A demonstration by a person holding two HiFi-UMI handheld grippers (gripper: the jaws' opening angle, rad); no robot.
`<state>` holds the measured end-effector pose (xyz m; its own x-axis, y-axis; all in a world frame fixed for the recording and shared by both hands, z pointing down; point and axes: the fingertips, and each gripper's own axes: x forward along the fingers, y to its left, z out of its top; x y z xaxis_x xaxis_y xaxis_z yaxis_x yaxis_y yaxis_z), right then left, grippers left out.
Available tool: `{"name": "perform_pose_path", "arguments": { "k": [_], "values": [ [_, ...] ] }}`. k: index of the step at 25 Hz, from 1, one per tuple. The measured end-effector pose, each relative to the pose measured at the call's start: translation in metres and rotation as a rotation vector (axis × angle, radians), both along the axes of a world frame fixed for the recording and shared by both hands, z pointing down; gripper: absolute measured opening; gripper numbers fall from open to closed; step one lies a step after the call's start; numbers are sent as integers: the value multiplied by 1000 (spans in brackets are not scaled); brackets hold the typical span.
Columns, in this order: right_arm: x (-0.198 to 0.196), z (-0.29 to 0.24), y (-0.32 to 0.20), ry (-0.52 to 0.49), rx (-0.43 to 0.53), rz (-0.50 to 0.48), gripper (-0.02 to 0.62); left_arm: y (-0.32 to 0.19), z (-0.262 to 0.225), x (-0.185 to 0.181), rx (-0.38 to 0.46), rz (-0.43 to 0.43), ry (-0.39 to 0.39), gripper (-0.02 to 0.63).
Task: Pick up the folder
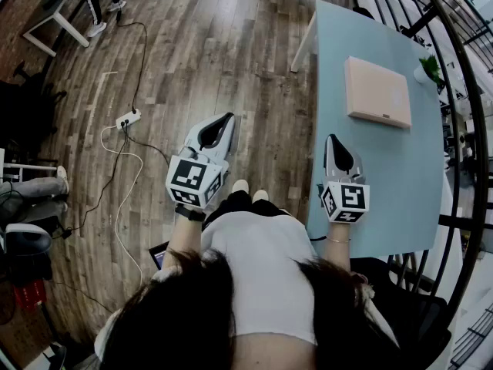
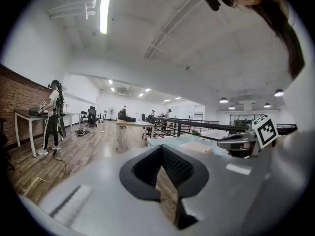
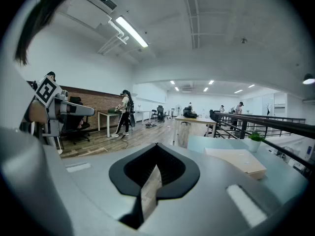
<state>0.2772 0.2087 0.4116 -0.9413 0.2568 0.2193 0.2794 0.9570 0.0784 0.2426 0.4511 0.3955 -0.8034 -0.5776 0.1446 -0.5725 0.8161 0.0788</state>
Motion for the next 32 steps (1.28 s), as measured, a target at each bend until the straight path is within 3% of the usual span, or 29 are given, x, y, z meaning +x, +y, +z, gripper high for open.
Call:
{"name": "perform_pose_path", "arguments": {
  "k": [12,20,26,32],
  "values": [
    [-24,1,27,-10,-30,-2,8,31,18,-25,1,6,56,57],
    [-56,11,35,27,-56,-23,78,44,34,-57,8,-17,108,60],
    [-105,24,20,34,-65,-22,84,33,47,-106,15,-31,117,86],
    [-183,23,-2,37,-73,-33,95,10,39,-185,18,-37,102,110]
  ]
}}
